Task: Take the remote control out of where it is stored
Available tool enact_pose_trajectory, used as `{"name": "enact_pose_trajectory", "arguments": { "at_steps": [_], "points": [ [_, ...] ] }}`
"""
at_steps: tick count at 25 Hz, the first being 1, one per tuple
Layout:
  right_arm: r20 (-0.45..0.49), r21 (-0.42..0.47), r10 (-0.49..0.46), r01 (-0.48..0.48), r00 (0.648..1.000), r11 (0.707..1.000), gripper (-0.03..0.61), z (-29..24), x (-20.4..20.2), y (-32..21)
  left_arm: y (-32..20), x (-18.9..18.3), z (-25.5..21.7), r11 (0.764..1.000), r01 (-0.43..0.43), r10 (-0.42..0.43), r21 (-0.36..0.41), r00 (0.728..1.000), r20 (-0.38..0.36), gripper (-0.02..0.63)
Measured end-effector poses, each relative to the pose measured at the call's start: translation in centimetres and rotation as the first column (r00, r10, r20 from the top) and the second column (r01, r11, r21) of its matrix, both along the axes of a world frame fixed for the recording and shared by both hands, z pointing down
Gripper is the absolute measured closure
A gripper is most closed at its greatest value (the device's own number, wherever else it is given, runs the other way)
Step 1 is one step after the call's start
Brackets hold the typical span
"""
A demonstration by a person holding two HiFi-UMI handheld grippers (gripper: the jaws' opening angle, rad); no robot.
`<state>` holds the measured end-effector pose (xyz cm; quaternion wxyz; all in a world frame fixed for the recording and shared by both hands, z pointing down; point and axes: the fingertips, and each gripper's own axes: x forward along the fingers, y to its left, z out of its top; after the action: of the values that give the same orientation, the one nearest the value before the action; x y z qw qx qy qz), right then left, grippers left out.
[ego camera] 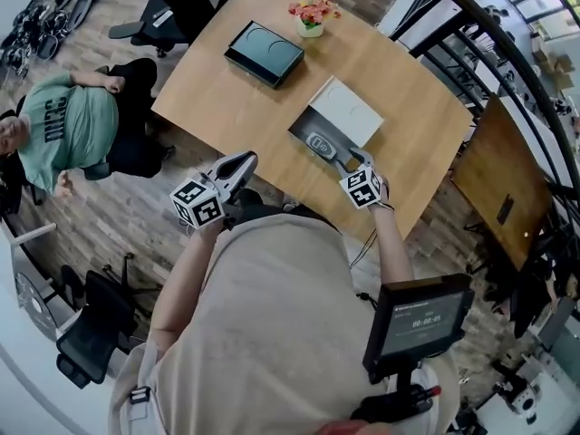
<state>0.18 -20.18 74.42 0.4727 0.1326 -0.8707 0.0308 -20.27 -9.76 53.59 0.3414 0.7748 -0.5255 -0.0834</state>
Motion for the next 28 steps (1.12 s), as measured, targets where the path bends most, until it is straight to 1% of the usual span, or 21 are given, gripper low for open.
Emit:
{"name": "enact_pose_trajectory", "arguments": {
  "at_steps": [2,3,5,9,11,15,17,20,24,28],
  "points": [
    [-0.029,-0.018,-0.051,0.050,0.998,0.999,0.411,1.7,-0.3,-0.4,-0.2,0.1,0.1,1.000,0.029,-0.029,-0.010,1.000,0.010,0.607],
    [-0.042,-0.030,-0.073,0.072,0.996,0.997,0.389,2.5,-0.5,-0.5,-0.4,0.1,0.1,0.999,0.040,-0.040,-0.014,0.999,0.015,0.607],
    [-0.071,-0.048,-0.118,0.114,0.991,0.992,0.382,4.3,-0.9,-0.6,-0.9,0.1,0.1,0.998,0.057,-0.056,-0.019,0.998,0.020,0.607],
    [-0.157,-0.047,-0.214,0.209,0.964,0.977,0.382,8.0,-1.2,-0.5,-2.0,0.4,0.2,0.997,0.065,-0.064,-0.035,0.998,0.023,0.607],
    [-0.189,-0.053,-0.246,0.240,0.951,0.969,0.382,9.3,-1.3,-0.6,-2.4,0.5,0.1,0.997,0.059,-0.058,-0.040,0.998,0.026,0.607],
    [-0.223,-0.082,-0.294,0.282,0.929,0.956,0.382,11.5,-1.8,-0.5,-3.0,0.3,0.0,0.998,0.049,-0.048,-0.042,0.998,0.040,0.607],
    [-0.245,-0.111,-0.314,0.296,0.917,0.949,0.382,12.8,-1.8,-0.2,-3.1,0.0,0.3,0.997,0.057,-0.055,-0.053,0.998,0.033,0.607],
    [-0.267,-0.151,-0.330,0.298,0.906,0.942,0.340,14.2,-1.9,-0.1,-3.2,-0.1,0.7,0.996,0.057,-0.056,-0.065,0.998,0.027,0.607],
    [-0.282,-0.156,-0.344,0.311,0.895,0.937,0.336,15.1,-2.8,-0.2,-3.3,-0.8,0.9,0.995,0.065,-0.063,-0.076,0.998,0.027,0.607],
    [-0.326,-0.152,-0.360,0.327,0.874,0.933,0.337,16.2,-3.3,-0.4,-3.5,-1.6,0.7,0.994,0.077,-0.075,-0.080,0.997,0.028,0.607]
  ]
}}
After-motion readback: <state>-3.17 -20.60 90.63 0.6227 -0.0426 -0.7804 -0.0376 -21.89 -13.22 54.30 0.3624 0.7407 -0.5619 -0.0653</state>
